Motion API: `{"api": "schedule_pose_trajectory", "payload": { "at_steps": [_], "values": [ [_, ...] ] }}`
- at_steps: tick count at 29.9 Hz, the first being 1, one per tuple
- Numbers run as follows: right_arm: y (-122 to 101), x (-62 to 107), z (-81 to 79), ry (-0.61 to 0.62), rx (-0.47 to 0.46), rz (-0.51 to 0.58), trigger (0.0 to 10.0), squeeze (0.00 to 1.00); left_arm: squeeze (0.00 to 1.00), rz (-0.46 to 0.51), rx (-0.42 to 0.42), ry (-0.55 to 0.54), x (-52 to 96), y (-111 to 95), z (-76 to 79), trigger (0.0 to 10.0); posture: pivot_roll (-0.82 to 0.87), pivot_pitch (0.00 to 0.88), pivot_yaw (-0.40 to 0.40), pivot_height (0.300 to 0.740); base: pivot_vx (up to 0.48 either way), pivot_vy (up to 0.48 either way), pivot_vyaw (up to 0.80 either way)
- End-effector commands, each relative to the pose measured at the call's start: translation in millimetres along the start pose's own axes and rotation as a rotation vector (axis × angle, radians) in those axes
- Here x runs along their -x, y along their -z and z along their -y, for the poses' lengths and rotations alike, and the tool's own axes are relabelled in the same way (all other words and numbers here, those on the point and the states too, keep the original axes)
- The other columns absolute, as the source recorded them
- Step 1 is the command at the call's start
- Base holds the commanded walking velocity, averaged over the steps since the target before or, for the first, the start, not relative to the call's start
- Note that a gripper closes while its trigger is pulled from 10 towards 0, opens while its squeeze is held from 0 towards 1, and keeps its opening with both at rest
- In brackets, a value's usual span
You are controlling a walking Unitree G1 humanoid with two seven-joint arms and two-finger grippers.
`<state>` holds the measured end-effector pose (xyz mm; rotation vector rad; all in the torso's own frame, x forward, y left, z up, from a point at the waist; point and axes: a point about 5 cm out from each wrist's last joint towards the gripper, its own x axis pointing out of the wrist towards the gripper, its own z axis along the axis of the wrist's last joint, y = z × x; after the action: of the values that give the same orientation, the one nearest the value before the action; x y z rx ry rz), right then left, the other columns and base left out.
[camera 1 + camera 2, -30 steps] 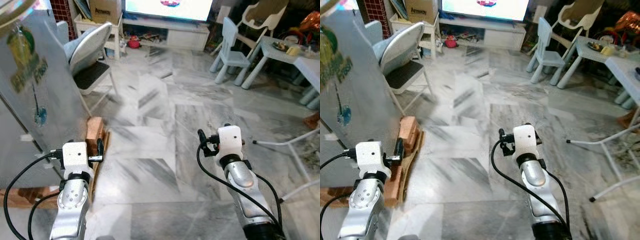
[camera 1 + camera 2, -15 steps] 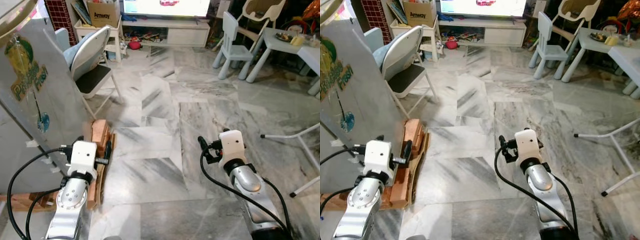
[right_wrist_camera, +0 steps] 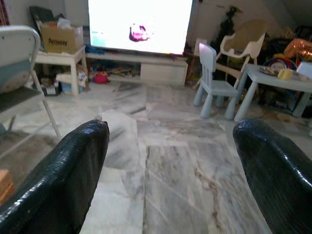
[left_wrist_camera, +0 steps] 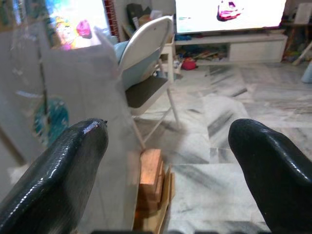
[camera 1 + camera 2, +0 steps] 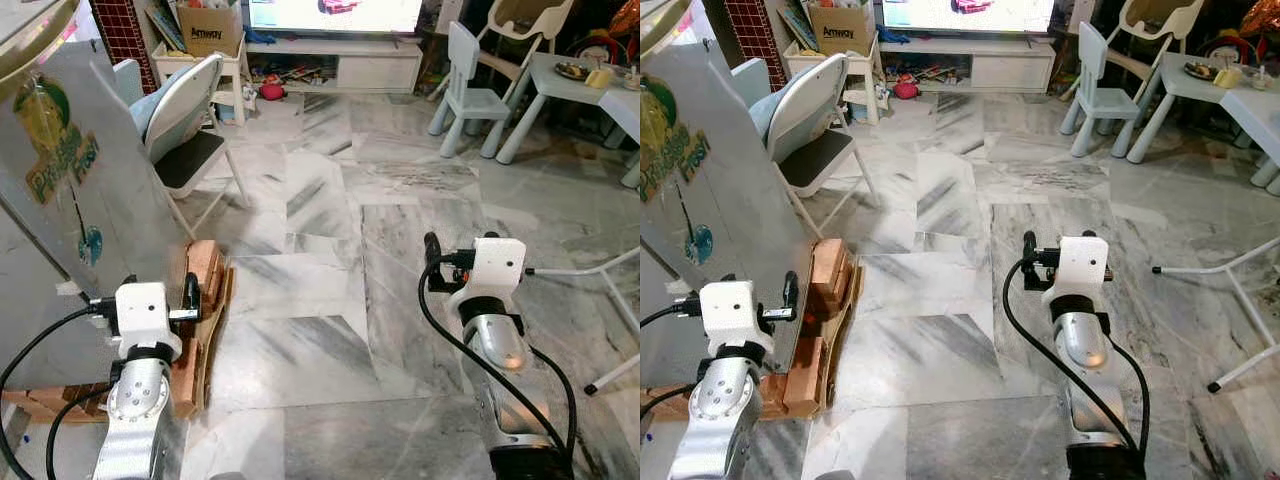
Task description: Restocking fridge
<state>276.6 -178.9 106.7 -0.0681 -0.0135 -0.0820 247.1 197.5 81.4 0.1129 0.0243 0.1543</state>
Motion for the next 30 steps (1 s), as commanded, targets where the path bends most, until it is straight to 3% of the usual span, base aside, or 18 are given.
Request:
{"api": "schedule_pose_trajectory", "payload": {
  "at_steps": [1,12,20,30],
  "values": [
    [-1,2.7,8.3,0.026,0.003,0.0,10.0,0.0,0.0,-0.008,0.002,0.008,-0.4,0,-0.7,10.0,0.02,0.0,-0.017,0.74,0.0,0.0,0.0],
    [12,14.3,-2.0,-0.036,0.001,-0.059,10.0,0.0,0.0,-0.038,0.015,0.017,8.5,7,0.4,10.0,0.04,0.0,-0.044,0.74,0.0,0.0,0.0],
    [13,17.3,-0.3,-0.034,0.01,-0.071,10.0,0.0,0.0,-0.049,0.017,0.006,13.8,10,-3.4,10.0,0.04,0.0,-0.039,0.74,0.0,0.0,0.0],
    [12,17.2,0.7,-0.031,0.003,-0.076,10.0,0.0,0.0,-0.042,0.02,0.018,9.8,8,-1.9,10.0,0.02,0.0,-0.037,0.74,0.054,0.343,0.0]
  ]
}}
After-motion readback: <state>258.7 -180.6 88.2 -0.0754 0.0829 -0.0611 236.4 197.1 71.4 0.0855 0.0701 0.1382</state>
